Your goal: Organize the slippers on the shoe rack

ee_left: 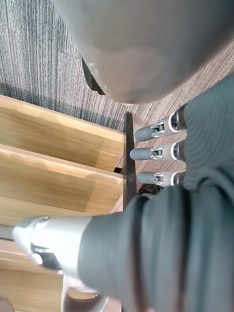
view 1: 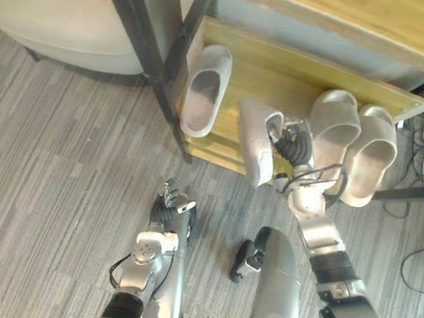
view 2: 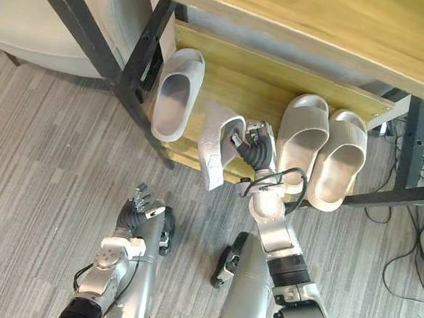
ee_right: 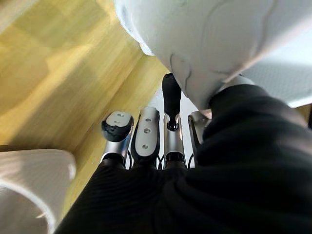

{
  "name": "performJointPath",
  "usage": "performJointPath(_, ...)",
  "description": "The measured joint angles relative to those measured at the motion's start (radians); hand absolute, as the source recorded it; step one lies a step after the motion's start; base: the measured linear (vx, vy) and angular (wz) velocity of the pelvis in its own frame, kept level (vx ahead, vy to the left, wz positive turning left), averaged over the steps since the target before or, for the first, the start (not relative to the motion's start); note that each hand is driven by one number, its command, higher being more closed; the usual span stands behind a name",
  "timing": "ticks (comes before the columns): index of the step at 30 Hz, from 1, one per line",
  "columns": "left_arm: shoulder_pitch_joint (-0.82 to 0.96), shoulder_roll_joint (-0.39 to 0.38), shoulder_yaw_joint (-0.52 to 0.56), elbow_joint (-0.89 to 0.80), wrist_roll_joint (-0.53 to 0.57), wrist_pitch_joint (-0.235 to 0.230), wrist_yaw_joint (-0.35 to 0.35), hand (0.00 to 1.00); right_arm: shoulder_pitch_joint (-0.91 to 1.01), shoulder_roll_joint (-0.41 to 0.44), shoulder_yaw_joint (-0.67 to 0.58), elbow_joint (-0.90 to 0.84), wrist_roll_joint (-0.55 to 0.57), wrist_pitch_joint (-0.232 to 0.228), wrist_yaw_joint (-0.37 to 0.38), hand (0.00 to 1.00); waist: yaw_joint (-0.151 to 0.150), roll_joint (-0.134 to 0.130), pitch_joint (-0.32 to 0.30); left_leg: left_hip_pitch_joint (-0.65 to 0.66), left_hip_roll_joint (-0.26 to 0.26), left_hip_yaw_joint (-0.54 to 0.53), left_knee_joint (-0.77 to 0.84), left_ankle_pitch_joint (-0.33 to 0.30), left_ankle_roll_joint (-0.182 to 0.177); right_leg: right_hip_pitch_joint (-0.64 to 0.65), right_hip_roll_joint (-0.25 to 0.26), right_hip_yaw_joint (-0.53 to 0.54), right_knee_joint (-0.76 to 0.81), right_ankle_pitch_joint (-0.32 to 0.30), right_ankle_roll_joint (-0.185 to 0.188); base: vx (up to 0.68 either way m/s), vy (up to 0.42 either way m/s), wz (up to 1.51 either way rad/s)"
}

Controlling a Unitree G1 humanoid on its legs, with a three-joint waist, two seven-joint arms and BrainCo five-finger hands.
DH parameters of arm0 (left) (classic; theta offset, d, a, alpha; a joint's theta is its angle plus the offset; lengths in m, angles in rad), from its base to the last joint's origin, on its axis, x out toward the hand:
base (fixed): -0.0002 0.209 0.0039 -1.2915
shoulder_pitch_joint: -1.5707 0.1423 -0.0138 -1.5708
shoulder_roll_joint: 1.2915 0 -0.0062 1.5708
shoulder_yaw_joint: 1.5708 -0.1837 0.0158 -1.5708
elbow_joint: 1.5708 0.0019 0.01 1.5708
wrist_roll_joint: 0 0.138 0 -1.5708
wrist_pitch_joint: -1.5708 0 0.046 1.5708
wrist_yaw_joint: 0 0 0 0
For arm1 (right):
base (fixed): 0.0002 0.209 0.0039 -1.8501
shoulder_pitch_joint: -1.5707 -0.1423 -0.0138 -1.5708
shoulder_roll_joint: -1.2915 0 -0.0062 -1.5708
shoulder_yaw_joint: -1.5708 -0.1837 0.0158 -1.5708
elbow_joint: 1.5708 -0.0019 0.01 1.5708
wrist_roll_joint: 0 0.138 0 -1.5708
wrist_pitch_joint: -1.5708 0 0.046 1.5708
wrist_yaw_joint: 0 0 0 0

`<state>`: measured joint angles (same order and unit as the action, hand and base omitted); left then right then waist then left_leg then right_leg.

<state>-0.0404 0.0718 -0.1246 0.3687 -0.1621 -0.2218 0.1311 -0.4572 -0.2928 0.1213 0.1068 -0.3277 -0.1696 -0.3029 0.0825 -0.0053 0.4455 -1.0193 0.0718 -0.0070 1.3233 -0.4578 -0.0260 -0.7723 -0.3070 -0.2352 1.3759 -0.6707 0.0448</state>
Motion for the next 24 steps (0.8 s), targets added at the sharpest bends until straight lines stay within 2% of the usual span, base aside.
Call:
performJointPath(8, 0.001, -0.028, 0.032, -0.019, 0.0, -0.013, 0.002, 0.0, -0.07, -0.107, -0.007, -0.018, -0.181, 0.026, -0.058, 1.0, 0.025, 0.008, 0.005, -0.031, -0.017, -0.007, 0.004, 0.007, -0.006, -0.023, -0.022, -0.014, 0.02, -0.014, -0.007, 0.03, -0.014, 0.08)
performJointPath(13, 0.002, -0.04, 0.052, -0.022, -0.02, -0.018, 0.001, 0.0, -0.127, -0.175, -0.008, 0.004, -0.225, 0.038, -0.063, 1.0, 0.027, 0.011, 0.006, -0.046, -0.023, -0.011, 0.003, 0.012, -0.006, -0.033, -0.027, -0.018, 0.021, -0.014, -0.007, 0.0, 0.0, 0.05)
performJointPath(20, 0.005, -0.044, 0.068, -0.021, -0.037, -0.034, 0.001, 0.0, -0.259, -0.241, 0.018, 0.164, -0.313, 0.059, -0.063, 1.0, 0.036, 0.011, 0.006, -0.064, -0.034, -0.009, -0.012, 0.028, -0.006, -0.048, -0.042, -0.024, 0.019, -0.013, -0.008, 0.0, -0.006, 0.06)
performJointPath(24, 0.005, -0.045, 0.066, -0.017, -0.043, -0.037, 0.001, 0.0, -0.359, -0.278, 0.1, 0.279, -0.354, 0.072, -0.061, 1.0, 0.04, 0.015, 0.004, -0.063, -0.034, -0.007, -0.013, 0.031, -0.008, -0.049, -0.043, -0.027, 0.021, -0.014, -0.008, 0.0, 0.0, 0.0)
